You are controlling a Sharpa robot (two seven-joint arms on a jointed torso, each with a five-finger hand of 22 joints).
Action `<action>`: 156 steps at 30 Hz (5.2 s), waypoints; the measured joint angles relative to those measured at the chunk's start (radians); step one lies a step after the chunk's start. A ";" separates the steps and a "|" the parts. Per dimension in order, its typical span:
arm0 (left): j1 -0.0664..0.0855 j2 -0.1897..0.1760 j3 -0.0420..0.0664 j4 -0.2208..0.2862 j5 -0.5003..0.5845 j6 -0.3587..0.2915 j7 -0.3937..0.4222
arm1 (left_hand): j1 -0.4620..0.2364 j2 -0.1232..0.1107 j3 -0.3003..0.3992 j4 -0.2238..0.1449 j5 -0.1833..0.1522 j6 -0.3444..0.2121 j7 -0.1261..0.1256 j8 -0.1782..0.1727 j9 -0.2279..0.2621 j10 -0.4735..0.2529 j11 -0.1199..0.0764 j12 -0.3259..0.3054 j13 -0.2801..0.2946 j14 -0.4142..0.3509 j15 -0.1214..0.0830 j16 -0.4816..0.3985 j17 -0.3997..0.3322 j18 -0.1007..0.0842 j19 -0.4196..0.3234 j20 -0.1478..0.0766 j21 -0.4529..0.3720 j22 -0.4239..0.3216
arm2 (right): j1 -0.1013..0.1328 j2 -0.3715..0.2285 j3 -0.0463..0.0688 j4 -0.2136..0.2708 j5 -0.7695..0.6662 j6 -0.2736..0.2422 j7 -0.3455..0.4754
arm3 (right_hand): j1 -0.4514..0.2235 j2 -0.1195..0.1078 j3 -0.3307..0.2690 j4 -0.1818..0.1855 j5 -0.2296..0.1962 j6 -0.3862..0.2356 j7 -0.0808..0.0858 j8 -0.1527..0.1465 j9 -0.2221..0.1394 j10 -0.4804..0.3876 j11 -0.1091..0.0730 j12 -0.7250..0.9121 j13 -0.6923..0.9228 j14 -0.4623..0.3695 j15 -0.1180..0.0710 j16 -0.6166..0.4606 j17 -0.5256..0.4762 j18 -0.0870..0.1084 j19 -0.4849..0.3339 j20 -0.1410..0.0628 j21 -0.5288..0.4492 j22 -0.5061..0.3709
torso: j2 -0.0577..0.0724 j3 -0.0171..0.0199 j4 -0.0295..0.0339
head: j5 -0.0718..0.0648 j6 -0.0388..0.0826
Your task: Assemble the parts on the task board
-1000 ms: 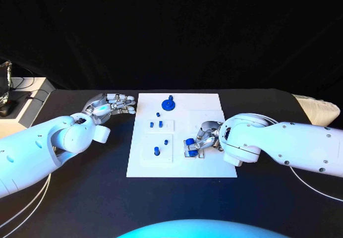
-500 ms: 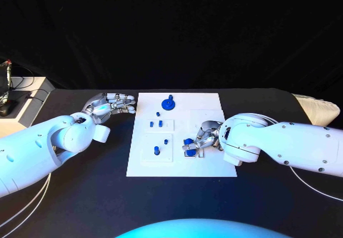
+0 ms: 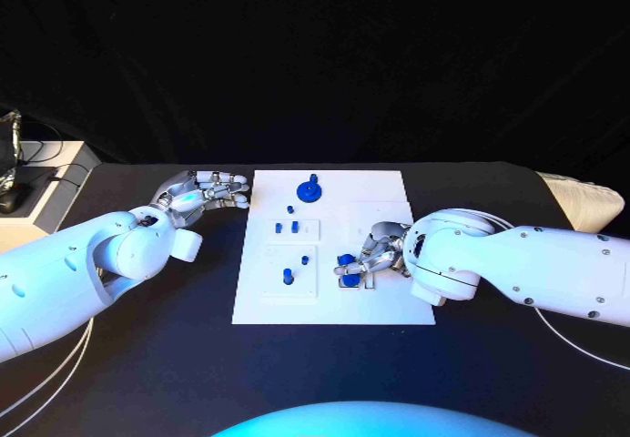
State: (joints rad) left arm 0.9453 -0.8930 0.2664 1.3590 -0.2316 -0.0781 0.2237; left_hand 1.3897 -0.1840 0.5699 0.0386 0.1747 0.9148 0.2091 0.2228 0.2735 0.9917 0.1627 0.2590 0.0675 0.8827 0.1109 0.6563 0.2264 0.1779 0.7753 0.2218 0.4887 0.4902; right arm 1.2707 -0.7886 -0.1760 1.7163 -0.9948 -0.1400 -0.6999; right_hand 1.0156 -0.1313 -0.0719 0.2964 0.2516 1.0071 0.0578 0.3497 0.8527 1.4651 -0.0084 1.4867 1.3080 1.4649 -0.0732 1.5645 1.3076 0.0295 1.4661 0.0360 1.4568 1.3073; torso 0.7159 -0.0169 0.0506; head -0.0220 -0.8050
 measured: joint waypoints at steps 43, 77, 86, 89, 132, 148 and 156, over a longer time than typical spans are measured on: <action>-0.010 0.002 0.000 -0.011 0.000 0.005 -0.002 | 0.000 0.000 0.000 0.000 0.000 0.000 0.000 0.000 -0.001 0.000 0.000 0.000 0.000 0.000 0.000 -0.004 0.001 0.000 0.000 0.000 -0.005 -0.002 | -0.003 -0.142 0.002 0.099 -0.004 -0.044 0.119 | 0.236 0.051 0.031 -0.003 0.107 0.022 -0.008 -0.006 0.005 0.000 -0.008 0.021 -0.001 0.000 0.000 0.000 0.000 0.000 0.000 0.000 0.055 0.000 | 0.000 -0.0005 0.0007 | -0.002 0.005; -0.010 -0.002 0.000 -0.009 0.000 0.006 -0.002 | 0.000 0.000 0.000 0.000 0.000 0.000 0.000 0.000 -0.002 0.000 0.000 0.000 0.000 0.000 0.000 -0.004 0.001 0.000 0.000 0.000 -0.005 -0.003 | -0.033 -0.092 0.002 0.070 -0.081 -0.100 0.078 | 0.232 0.055 0.037 -0.003 0.096 0.038 -0.017 -0.006 0.005 -0.001 -0.015 0.021 0.000 0.000 -0.007 0.000 0.000 0.000 0.000 -0.007 0.064 0.000 | 0.000 0.0001 0.0001 | 0.002 -0.004; -0.010 -0.002 0.000 -0.009 0.000 0.006 -0.002 | 0.000 0.000 0.000 0.000 0.000 0.000 0.000 0.000 -0.002 0.000 0.000 0.000 0.000 0.000 0.000 -0.004 0.001 0.000 0.000 0.000 -0.005 -0.003 | -0.039 -0.082 0.002 0.069 -0.114 -0.103 0.074 | 0.253 0.034 0.042 -0.008 0.075 0.046 -0.025 -0.001 0.009 0.003 -0.019 0.021 0.000 0.004 -0.011 0.000 0.000 0.000 0.000 -0.007 0.064 0.000 | 0.000 -0.0003 0.0004 | 0.001 -0.006; -0.010 -0.002 0.000 -0.009 0.000 0.006 -0.002 | 0.000 0.000 0.000 0.000 0.000 0.000 0.000 0.000 -0.002 0.000 0.000 0.000 0.000 0.000 0.000 -0.004 0.001 0.000 0.000 0.000 -0.005 -0.003 | -0.044 -0.076 0.002 0.069 -0.129 -0.103 0.072 | 0.257 0.029 0.046 -0.007 0.067 0.046 -0.025 0.003 0.010 0.003 -0.019 0.021 0.000 0.002 -0.013 0.000 0.000 -0.011 -0.001 -0.013 0.064 0.000 | 0.000 -0.0003 0.0003 | 0.001 -0.006; -0.010 -0.002 0.000 -0.007 -0.001 0.006 -0.001 | 0.000 0.000 0.000 0.000 0.000 0.000 0.000 0.000 -0.003 0.000 0.000 0.000 0.000 0.000 0.000 -0.004 0.003 0.000 0.004 0.004 -0.011 -0.004 | -0.017 -0.194 0.009 0.040 -0.043 -0.190 0.236 | 0.276 0.019 0.092 -0.005 0.028 0.020 -0.002 -0.027 -0.008 0.002 -0.019 0.021 0.000 0.000 -0.014 0.000 0.000 -0.015 0.000 -0.014 0.054 0.001 | 0.000 0.0002 -0.0010 | -0.010 -0.002; -0.027 -0.013 0.000 0.013 -0.001 0.007 0.004 | 0.000 0.000 0.000 0.000 0.000 0.000 0.000 0.003 -0.003 0.000 0.000 0.000 0.000 0.000 0.000 -0.004 0.002 0.000 0.004 0.004 -0.011 -0.004 | -0.004 -0.320 0.008 0.016 -0.027 0.071 0.109 | 0.254 0.023 0.115 -0.004 0.009 -0.001 0.021 -0.099 -0.066 0.000 0.003 0.017 0.000 0.002 0.002 0.000 0.000 -0.015 0.000 0.000 0.051 0.000 | -0.002 0.0012 -0.0043 | -0.039 0.012; -0.031 -0.013 0.000 0.016 -0.001 0.008 0.006 | 0.000 0.000 0.000 0.000 0.000 0.000 0.000 0.003 -0.003 0.000 0.000 0.000 0.000 0.000 0.000 -0.004 0.002 0.000 0.004 0.004 -0.011 -0.004 | -0.004 -0.325 0.008 0.033 -0.061 0.100 0.067 | 0.167 0.016 0.088 -0.003 0.037 0.025 0.018 -0.107 -0.084 0.000 0.003 0.017 0.000 0.002 0.002 0.000 0.000 -0.015 0.000 0.000 0.055 0.000 | -0.003 0.0017 -0.0040 | -0.045 0.009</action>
State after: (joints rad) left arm 0.9146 -0.9064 0.2666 1.3747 -0.2322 -0.0699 0.2300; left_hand 1.3897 -0.1840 0.5699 0.0386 0.1747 0.9149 0.2090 0.2262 0.2706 0.9918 0.1626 0.2590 0.0676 0.8827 0.1109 0.6521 0.2288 0.1778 0.7789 0.2254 0.4779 0.4866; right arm 1.2669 -1.1139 -0.1679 1.7490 -1.0554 -0.0396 -0.6328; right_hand 1.1825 -0.1149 0.0161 0.2937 0.2882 1.0317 0.0759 0.2422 0.7690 1.4646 -0.0051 1.5039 1.3077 1.4666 -0.0712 1.5644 1.3075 0.0141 1.4661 0.0365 1.5115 1.3077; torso 0.7131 -0.0151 0.0466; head -0.0667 -0.7957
